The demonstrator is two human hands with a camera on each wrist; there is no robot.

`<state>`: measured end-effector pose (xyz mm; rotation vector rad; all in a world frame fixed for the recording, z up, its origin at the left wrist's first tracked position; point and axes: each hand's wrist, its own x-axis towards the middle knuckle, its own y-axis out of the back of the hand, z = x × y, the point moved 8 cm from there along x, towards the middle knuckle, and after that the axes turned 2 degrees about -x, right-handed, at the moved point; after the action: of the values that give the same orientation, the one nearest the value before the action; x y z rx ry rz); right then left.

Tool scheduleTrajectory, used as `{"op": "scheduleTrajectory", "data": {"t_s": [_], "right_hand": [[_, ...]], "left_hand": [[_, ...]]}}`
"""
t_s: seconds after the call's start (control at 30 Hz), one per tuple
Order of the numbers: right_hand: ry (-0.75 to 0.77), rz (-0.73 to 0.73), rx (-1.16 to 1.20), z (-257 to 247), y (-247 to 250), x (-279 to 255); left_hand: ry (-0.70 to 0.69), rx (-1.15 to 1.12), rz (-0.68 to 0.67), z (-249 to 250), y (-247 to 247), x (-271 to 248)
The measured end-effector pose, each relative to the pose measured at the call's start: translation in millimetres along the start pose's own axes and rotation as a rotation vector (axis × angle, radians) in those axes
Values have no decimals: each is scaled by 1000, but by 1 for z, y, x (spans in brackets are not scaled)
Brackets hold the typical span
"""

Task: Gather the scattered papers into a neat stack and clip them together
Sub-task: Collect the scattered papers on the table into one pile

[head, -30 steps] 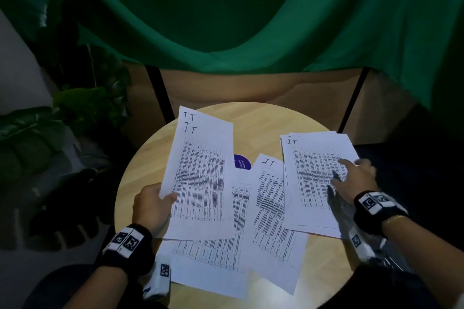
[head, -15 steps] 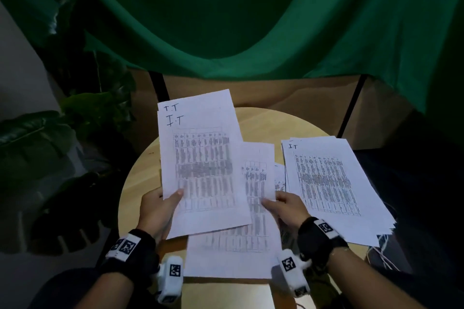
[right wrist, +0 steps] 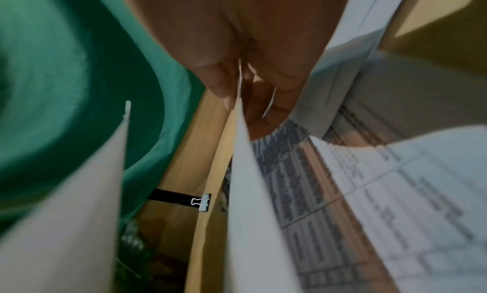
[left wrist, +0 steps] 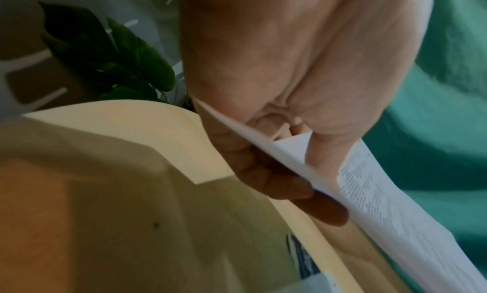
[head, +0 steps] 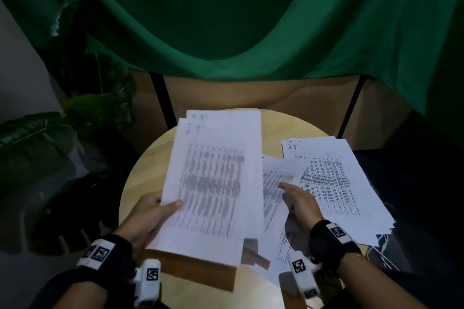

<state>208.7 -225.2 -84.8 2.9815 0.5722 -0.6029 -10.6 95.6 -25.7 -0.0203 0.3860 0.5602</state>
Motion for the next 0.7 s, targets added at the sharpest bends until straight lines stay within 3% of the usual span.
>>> {"op": "scheduleTrajectory", "data": {"t_s": [0.1,0.2,0.3,0.4,0.47,0.57,0.7], "right_hand": [[-61,-109,86,-8,-23,-17],[100,-80,-80,-15,-35,-15],[134,51,-148,-5,-20,-6],[111,89,-211,7,-3,-4],[154,54,-184,8,4,-9],[181,6,-175,0,7,-24],[33,16,71,5,18,-31]], "left_hand": [[2,83,-74,-12,-21,-4],[-5,126,-84,-23,-31,1],[-99,234,148,-16,-8,11],[-172,69,301,2,9,8],[-173,-77,250,10,1,7],[-133,-99,107,13,-37,4],[-90,-67,-31,-5,-105,-1]]}}
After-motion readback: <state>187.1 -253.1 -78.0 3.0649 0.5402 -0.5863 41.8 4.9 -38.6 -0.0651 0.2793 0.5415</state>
